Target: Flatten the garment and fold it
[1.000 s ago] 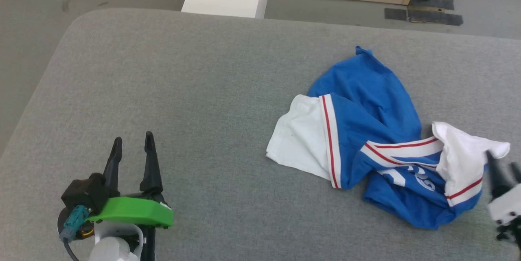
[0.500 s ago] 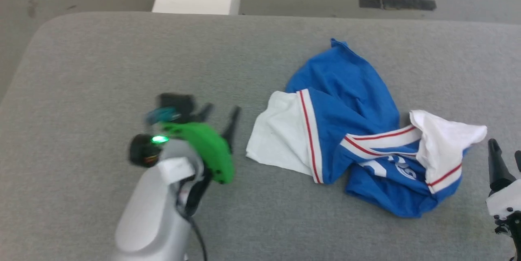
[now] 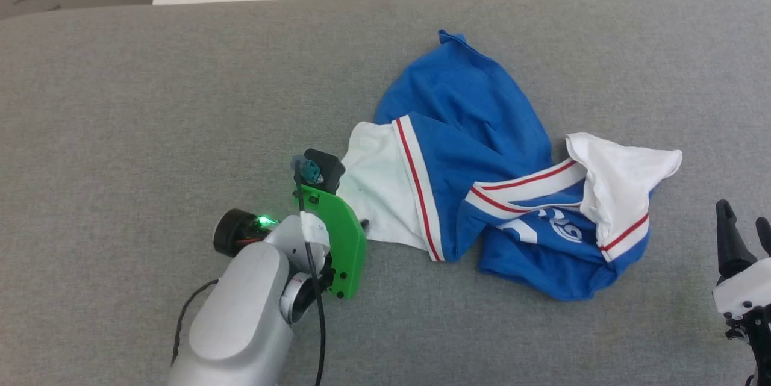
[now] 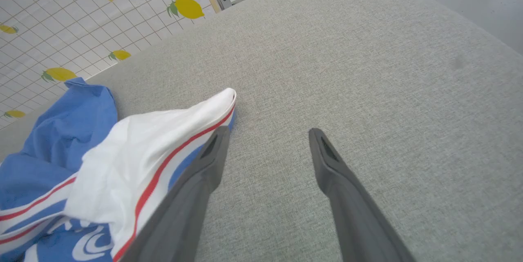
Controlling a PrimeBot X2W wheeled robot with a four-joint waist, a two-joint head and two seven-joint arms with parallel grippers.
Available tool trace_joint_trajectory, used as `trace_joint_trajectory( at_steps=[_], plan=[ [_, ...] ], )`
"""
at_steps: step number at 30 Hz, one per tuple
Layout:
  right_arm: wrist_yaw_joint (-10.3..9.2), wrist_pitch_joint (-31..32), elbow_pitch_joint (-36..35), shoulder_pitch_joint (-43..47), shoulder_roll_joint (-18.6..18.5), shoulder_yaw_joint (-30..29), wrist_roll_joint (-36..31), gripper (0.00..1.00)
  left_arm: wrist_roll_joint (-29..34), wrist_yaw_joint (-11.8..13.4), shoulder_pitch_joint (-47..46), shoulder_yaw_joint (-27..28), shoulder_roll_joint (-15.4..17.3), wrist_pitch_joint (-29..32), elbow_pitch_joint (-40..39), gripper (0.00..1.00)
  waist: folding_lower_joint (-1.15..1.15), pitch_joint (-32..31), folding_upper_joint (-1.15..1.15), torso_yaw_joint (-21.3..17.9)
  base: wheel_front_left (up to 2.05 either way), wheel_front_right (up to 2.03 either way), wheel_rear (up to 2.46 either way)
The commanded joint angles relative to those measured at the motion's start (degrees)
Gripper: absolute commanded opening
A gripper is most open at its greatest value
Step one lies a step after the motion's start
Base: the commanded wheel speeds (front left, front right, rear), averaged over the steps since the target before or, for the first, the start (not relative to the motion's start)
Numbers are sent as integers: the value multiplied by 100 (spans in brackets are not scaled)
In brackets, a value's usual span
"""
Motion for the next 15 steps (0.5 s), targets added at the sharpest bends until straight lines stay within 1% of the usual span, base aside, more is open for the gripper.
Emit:
trace_joint_trajectory(
  at_steps=[1, 5, 7, 9, 11, 12, 15],
  plan=[
    [-8, -28, -20, -91, -1, 1, -88, 100, -121, -65, 202, -85, -55, -40, 79, 0, 0, 18, 0, -4, 0, 0, 0],
    [-8, 120, -234, -225, -1, 60, -318, 100, -552, -43, 323, 306, -96, -616, -226, 0, 0, -28, 0, 82, 0, 0, 0],
    [-8, 339, -392, -370, -1, 180, -500, 100, -767, 5, 416, 531, -119, -878, -476, 0, 0, -33, 0, 126, 0, 0, 0],
    [-8, 778, -527, -609, -1, 412, -778, 100, -941, 48, 564, 715, -126, -1061, -803, 0, 0, -4, 0, 165, 0, 0, 0],
    [-8, 1271, -547, -883, -21, 669, -1054, 100, -1033, 78, 721, 797, -117, -1115, -1079, 0, 0, 48, 0, 209, 0, 0, 0],
    [-8, 1525, -494, -1018, -85, 793, -1157, 100, -1045, 83, 784, 802, -103, -1117, -1192, 0, 0, 81, 0, 232, 0, 0, 0],
    [-8, 2351, -175, -1462, -450, 1271, -1480, 100, -1089, 96, 946, 765, -101, -1079, -1490, 0, 0, 224, 0, 339, 0, 0, 0]
  ],
)
